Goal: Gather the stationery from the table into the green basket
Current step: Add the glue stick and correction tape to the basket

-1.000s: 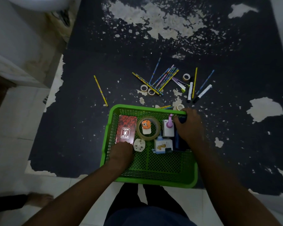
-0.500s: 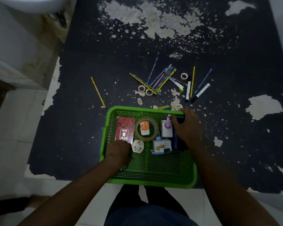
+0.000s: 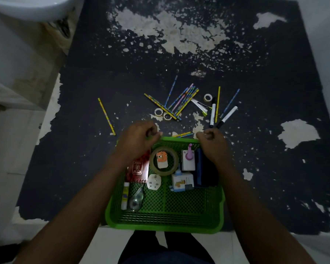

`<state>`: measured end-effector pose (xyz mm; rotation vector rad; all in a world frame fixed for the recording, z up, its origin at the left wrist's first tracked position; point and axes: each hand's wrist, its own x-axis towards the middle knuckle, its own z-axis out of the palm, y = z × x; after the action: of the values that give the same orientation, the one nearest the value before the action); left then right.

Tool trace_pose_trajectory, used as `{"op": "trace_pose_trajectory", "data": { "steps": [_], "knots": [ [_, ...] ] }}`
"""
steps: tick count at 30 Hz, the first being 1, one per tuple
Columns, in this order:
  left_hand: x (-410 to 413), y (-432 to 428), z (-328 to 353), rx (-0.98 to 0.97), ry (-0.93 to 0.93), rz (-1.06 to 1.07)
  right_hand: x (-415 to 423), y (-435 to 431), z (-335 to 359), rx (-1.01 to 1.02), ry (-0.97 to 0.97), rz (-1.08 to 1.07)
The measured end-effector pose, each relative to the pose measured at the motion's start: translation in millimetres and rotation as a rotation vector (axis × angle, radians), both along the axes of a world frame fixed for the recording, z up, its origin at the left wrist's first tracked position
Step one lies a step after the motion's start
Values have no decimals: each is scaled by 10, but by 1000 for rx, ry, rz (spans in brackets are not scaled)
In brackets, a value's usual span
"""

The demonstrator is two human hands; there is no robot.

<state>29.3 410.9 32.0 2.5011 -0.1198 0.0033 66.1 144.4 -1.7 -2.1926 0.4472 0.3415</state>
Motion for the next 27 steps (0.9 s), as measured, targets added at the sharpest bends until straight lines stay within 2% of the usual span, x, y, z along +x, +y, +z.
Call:
{"op": "trace_pose_trajectory", "data": {
  "steps": [2,5,9,13,19,21,25,27],
  "knots": [
    [87,72,-111,88,-22,-31,241,34,-46,34,-33,-15],
    [102,189,-275,64,42,-43,611,48,-181,27,-95,46],
    [31,321,-441,-11,115,-16,973,16,-389,-241,-236,273],
    [-69,450,-535,-95,114,48,1168,-24,-544,-404,-248,417],
    [-147,473,-551,-189,34,184,1223,-49,-620,-600,-264,412],
    [-141,470,-548,-208,61,189,1147,-41,-556,-516,-321,334],
    [-139,493,-574,-260,113,213,907,127,-129,-123,-348,-49],
    [-139,503,-599,-269,144,215,639,265,247,42,-376,-93]
  ]
}}
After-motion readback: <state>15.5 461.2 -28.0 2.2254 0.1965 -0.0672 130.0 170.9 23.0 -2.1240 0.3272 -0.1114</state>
